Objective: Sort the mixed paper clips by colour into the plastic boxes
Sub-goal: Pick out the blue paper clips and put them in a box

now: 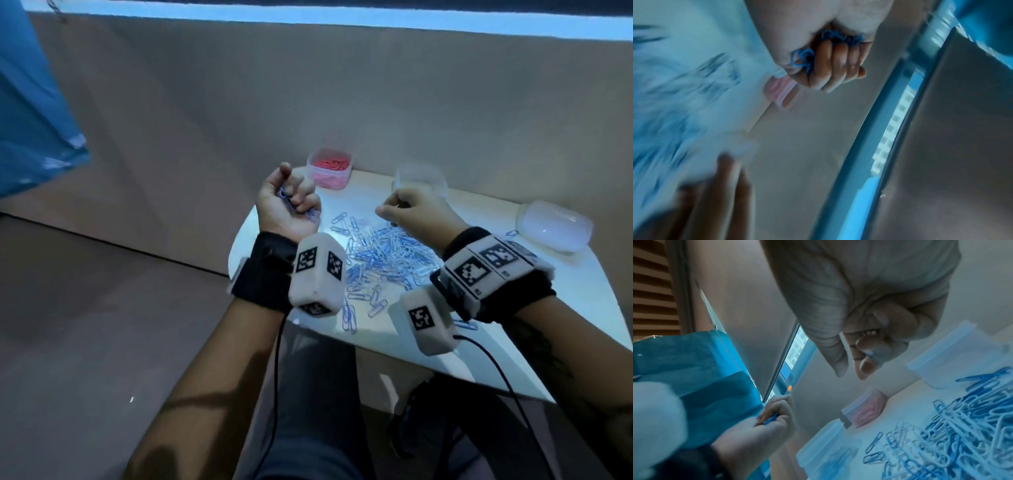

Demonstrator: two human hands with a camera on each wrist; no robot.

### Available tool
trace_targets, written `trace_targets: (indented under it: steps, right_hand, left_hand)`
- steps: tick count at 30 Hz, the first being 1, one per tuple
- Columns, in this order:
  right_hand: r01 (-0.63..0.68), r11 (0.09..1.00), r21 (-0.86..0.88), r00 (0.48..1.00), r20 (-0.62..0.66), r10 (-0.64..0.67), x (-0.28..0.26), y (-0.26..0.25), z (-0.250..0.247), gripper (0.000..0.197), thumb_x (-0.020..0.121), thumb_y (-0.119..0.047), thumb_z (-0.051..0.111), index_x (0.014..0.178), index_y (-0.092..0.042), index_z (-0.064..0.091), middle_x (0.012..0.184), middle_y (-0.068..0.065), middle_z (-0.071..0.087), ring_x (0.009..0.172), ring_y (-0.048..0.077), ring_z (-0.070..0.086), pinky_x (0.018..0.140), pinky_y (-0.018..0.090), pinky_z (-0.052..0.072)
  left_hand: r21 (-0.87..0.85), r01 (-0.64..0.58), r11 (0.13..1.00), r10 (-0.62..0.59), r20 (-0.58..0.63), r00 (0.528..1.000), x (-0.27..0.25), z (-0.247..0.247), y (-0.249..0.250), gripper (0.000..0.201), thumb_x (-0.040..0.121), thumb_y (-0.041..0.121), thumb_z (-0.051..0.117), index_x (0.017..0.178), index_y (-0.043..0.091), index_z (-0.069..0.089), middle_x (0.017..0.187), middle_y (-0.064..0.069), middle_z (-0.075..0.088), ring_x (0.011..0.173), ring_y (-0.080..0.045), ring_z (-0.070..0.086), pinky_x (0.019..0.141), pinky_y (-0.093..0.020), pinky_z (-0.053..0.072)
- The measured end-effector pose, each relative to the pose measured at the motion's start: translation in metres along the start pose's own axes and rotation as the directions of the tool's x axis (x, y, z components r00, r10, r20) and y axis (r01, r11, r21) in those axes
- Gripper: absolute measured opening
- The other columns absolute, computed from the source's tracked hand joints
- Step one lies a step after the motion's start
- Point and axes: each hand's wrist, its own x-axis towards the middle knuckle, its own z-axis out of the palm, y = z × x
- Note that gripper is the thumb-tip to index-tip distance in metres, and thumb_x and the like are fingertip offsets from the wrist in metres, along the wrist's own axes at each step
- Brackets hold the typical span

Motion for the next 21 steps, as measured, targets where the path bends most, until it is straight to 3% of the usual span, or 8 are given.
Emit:
trace_targets:
  steps: [3, 6, 11, 14, 17, 21]
  right_hand:
    - [0.022, 0.999, 0.046, 1.000, -0.002, -0.022, -0.002, 0.003, -0.004, 0.011, 0.090, -0.020, 0.057, 0.088, -0.009, 0.059, 0.069, -0.002, 0.052, 0.060, 0.009, 0.044, 0.054, 0.020, 0.035]
    - [0.034, 0.998, 0.056, 0.999, -0.008, -0.033, -0.003, 0.006, -0.005, 0.011, 0.091, -0.020, 0.056, 0.090, -0.010, 0.060, 0.072, -0.003, 0.053, 0.064, 0.008, 0.046, 0.057, 0.018, 0.038]
    - [0.033, 0.998, 0.062, 0.999, 0.001, -0.033, -0.001, 0.008, -0.002, 0.010, 0.091, -0.020, 0.056, 0.089, -0.012, 0.061, 0.077, 0.001, 0.057, 0.072, 0.013, 0.050, 0.061, 0.020, 0.041]
    - [0.039, 0.996, 0.074, 0.999, 0.012, -0.040, -0.001, 0.007, -0.001, 0.011, 0.091, -0.021, 0.057, 0.090, -0.011, 0.062, 0.081, 0.005, 0.058, 0.074, 0.015, 0.050, 0.066, 0.024, 0.042]
    - [0.040, 0.996, 0.080, 0.998, 0.046, -0.044, -0.004, 0.008, -0.003, 0.009, 0.091, -0.019, 0.056, 0.089, -0.012, 0.061, 0.076, 0.001, 0.056, 0.066, 0.011, 0.047, 0.061, 0.019, 0.041]
    - [0.032, 0.997, 0.074, 0.997, 0.062, -0.036, -0.006, 0.013, -0.005, 0.008, 0.091, -0.017, 0.055, 0.087, -0.012, 0.060, 0.076, 0.001, 0.055, 0.063, 0.009, 0.046, 0.058, 0.018, 0.040]
  left_hand:
    - [0.313, -0.016, 0.950, 0.007, 0.029, 1.000, 0.027, 0.013, 0.015, 0.032, 0.096, 0.017, 0.028, 0.067, 0.017, 0.042, 0.037, 0.006, 0.028, 0.028, -0.006, 0.025, 0.028, -0.015, 0.016]
    - [0.549, -0.040, 0.835, -0.017, 0.099, 0.995, 0.044, 0.019, 0.025, 0.031, 0.093, 0.013, 0.024, 0.068, 0.015, 0.041, 0.040, 0.007, 0.030, 0.035, -0.006, 0.030, 0.035, -0.014, 0.022]
    - [0.648, -0.010, 0.762, -0.057, 0.083, 0.995, 0.060, 0.008, 0.032, 0.030, 0.091, 0.009, 0.022, 0.068, 0.014, 0.041, 0.042, 0.006, 0.032, 0.041, -0.008, 0.035, 0.041, -0.015, 0.030]
    - [0.817, -0.015, 0.576, -0.093, 0.084, 0.992, 0.068, 0.005, 0.036, 0.030, 0.089, 0.005, 0.022, 0.067, 0.013, 0.041, 0.042, 0.007, 0.036, 0.045, -0.010, 0.040, 0.046, -0.018, 0.036]
    - [0.921, -0.020, 0.389, -0.183, 0.099, 0.978, 0.068, 0.000, 0.037, 0.031, 0.086, 0.000, 0.022, 0.064, 0.011, 0.040, 0.045, 0.005, 0.040, 0.052, -0.014, 0.043, 0.056, -0.019, 0.042]
    - [0.961, -0.001, 0.277, -0.202, 0.059, 0.978, 0.067, -0.006, 0.044, 0.034, 0.083, -0.004, 0.021, 0.067, 0.009, 0.047, 0.048, 0.004, 0.049, 0.057, -0.013, 0.057, 0.069, -0.022, 0.049]
